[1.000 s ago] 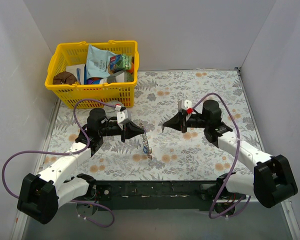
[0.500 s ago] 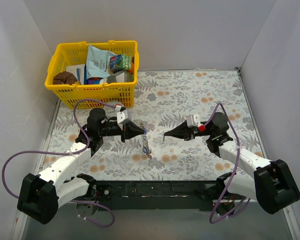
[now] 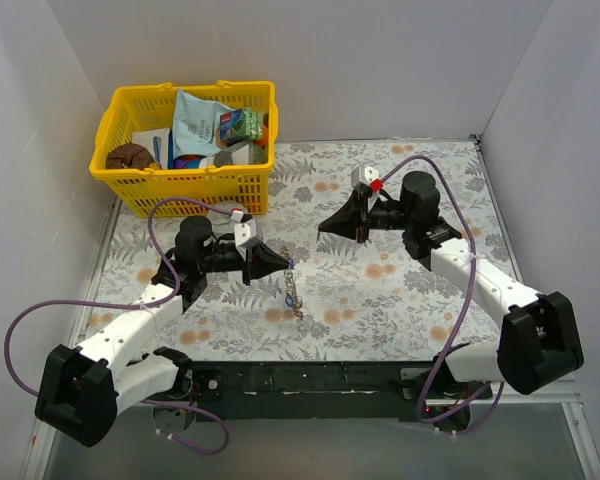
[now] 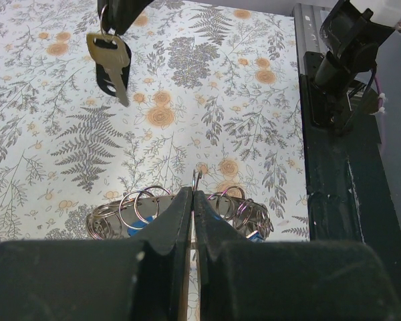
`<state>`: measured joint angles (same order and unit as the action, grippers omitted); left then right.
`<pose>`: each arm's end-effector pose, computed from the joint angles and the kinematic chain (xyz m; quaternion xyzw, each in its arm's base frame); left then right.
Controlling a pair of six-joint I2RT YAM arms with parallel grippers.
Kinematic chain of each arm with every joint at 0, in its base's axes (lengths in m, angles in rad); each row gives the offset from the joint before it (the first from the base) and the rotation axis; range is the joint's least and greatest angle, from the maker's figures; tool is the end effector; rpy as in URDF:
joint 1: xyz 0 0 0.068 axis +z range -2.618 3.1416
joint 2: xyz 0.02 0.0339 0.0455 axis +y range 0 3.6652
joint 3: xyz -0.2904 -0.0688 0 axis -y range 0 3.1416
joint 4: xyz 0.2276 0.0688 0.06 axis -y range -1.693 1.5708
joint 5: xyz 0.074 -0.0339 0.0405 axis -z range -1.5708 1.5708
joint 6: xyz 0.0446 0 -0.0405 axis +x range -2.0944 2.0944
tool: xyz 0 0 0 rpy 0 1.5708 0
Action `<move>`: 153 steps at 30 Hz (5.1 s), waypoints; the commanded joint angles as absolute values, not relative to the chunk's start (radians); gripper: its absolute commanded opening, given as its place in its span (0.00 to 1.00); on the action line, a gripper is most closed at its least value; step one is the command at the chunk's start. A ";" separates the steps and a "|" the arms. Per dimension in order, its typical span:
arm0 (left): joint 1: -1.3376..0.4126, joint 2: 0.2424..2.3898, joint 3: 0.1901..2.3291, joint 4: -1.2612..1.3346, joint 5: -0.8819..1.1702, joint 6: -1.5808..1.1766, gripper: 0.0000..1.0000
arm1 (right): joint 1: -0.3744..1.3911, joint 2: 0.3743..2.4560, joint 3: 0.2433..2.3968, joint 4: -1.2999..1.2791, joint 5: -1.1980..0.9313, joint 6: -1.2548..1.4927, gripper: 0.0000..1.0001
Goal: Put the keys on the keyring
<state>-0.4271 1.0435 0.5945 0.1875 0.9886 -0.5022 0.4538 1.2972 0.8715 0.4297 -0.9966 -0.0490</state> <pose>0.1667 -0.1168 0.2942 0.2624 0.7087 -0.5766 0.3105 0.2279 0.1528 0.3541 -0.4822 0.5162 0.4555 0.5419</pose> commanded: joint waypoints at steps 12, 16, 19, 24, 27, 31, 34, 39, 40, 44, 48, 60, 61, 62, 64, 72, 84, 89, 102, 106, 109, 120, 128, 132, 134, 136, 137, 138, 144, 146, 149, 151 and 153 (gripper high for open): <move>-0.420 1.012 0.612 0.209 1.003 -0.497 0.00 | 0.469 1.338 1.005 0.101 -1.100 -0.165 0.01; -0.420 1.014 0.614 0.207 0.997 -0.495 0.00 | 0.511 1.333 1.020 0.054 -1.068 -0.215 0.01; -0.422 1.014 0.614 0.206 0.983 -0.497 0.00 | 0.566 1.339 1.046 -0.038 -1.010 -0.273 0.01; -0.422 1.017 0.615 0.204 0.970 -0.492 0.00 | 0.659 1.371 1.089 -0.159 -0.884 -0.373 0.01; -0.420 1.016 0.615 0.202 0.977 -0.491 0.00 | 0.686 1.378 1.091 -0.161 -0.876 -0.380 0.01; -0.420 1.020 0.615 0.199 0.971 -0.489 0.00 | 0.706 1.374 1.085 -0.143 -0.873 -0.373 0.01; -0.422 1.020 0.620 0.199 0.983 -0.491 0.00 | 0.713 1.377 1.074 -0.112 -0.859 -0.359 0.01; -0.422 1.022 0.618 0.199 0.985 -0.489 0.00 | 0.726 1.379 1.078 -0.103 -0.854 -0.350 0.01; -0.422 1.022 0.617 0.199 0.985 -0.488 0.00 | 0.726 1.376 1.077 -0.098 -0.854 -0.344 0.01; -0.420 1.023 0.618 0.199 0.988 -0.486 0.00 | 0.735 1.379 1.083 -0.091 -0.853 -0.342 0.01; -0.420 1.028 0.617 0.199 0.994 -0.486 0.00 | 0.745 1.382 1.089 -0.084 -0.850 -0.342 0.01; -0.420 1.032 0.618 0.199 1.002 -0.486 0.00 | 0.749 1.373 1.088 -0.060 -0.801 -0.330 0.01; -0.422 1.032 0.617 0.199 1.002 -0.485 0.00 | 0.749 1.368 1.088 -0.057 -0.789 -0.327 0.01; -0.420 1.034 0.617 0.199 1.002 -0.485 0.00 | 0.749 1.367 1.089 -0.055 -0.784 -0.327 0.01; -0.420 1.032 0.617 0.199 1.002 -0.483 0.00 | 0.749 1.364 1.088 -0.052 -0.775 -0.327 0.01; -0.420 1.032 0.618 0.199 1.000 -0.482 0.00 | 0.750 1.348 1.085 -0.028 -0.761 -0.310 0.01; -0.420 1.032 0.614 0.198 0.959 -0.471 0.00 | 0.755 1.347 1.097 -0.009 -0.677 -0.244 0.01; -0.420 1.032 0.614 0.198 0.959 -0.468 0.00 | 0.764 1.370 1.115 -0.026 -0.646 -0.232 0.01; -0.422 1.023 0.612 0.196 0.963 -0.460 0.00 | 0.765 1.408 1.123 -0.041 -0.612 -0.219 0.01; -0.420 1.019 0.611 0.195 0.960 -0.457 0.00 | 0.765 1.405 1.108 -0.031 -0.588 -0.206 0.01; -0.422 1.017 0.609 0.195 0.960 -0.454 0.00 | 0.762 1.402 1.098 -0.017 -0.580 -0.190 0.01; -0.420 0.997 0.603 0.198 0.943 -0.448 0.00 | 0.732 1.401 1.057 0.025 -0.621 -0.175 0.01; -0.422 0.991 0.600 0.201 0.942 -0.446 0.00 | 0.724 1.407 1.028 0.041 -0.673 -0.189 0.01; -0.420 0.988 0.601 0.202 0.943 -0.446 0.00 | 0.721 1.414 1.029 0.040 -0.689 -0.190 0.01; -0.422 0.988 0.598 0.204 0.943 -0.446 0.00 | 0.721 1.419 1.032 0.038 -0.703 -0.198 0.01; -0.420 0.985 0.597 0.209 0.945 -0.448 0.00 | 0.721 1.424 1.032 0.035 -0.718 -0.201 0.01; -0.420 0.985 0.595 0.210 0.945 -0.448 0.00 | 0.721 1.424 1.031 0.037 -0.722 -0.204 0.01; -0.422 0.983 0.595 0.212 0.945 -0.449 0.00 | 0.721 1.425 1.031 0.035 -0.727 -0.204 0.01; -0.420 0.979 0.592 0.218 0.951 -0.449 0.00 | 0.719 1.419 1.017 0.041 -0.752 -0.218 0.01; -0.422 0.976 0.592 0.222 0.953 -0.451 0.00 | 0.718 1.405 1.005 0.049 -0.755 -0.221 0.08; -0.420 0.974 0.594 0.222 0.954 -0.451 0.00 | 0.712 1.382 0.991 0.063 -0.753 -0.221 0.23; -0.420 0.973 0.592 0.222 0.956 -0.451 0.00 | 0.707 1.361 0.971 0.077 -0.753 -0.227 0.30; -0.420 0.973 0.591 0.224 0.954 -0.451 0.00 | 0.703 1.339 0.947 0.089 -0.761 -0.244 0.40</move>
<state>-0.4183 1.0130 0.5945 0.1741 0.9279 -0.4538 0.7158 1.4029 0.9817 0.0284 -0.7399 -0.2161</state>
